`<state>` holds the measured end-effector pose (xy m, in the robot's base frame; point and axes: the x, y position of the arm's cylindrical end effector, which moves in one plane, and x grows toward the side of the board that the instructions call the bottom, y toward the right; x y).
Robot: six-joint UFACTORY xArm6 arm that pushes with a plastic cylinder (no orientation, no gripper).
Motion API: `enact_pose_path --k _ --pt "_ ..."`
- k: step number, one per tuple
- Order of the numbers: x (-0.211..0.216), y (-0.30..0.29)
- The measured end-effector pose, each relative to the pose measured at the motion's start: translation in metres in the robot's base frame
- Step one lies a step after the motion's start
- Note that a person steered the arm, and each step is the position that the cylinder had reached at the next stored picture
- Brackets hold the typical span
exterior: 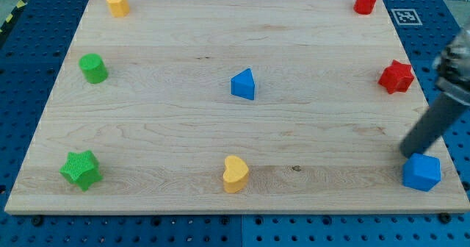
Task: Slide the triangle slightly to the left and up
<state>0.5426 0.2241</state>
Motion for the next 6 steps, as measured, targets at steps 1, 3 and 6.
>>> enact_pose_path --k 1,3,6 --pt "-0.033 -0.052" --pt "-0.056 -0.152" --pt "-0.128 -0.193"
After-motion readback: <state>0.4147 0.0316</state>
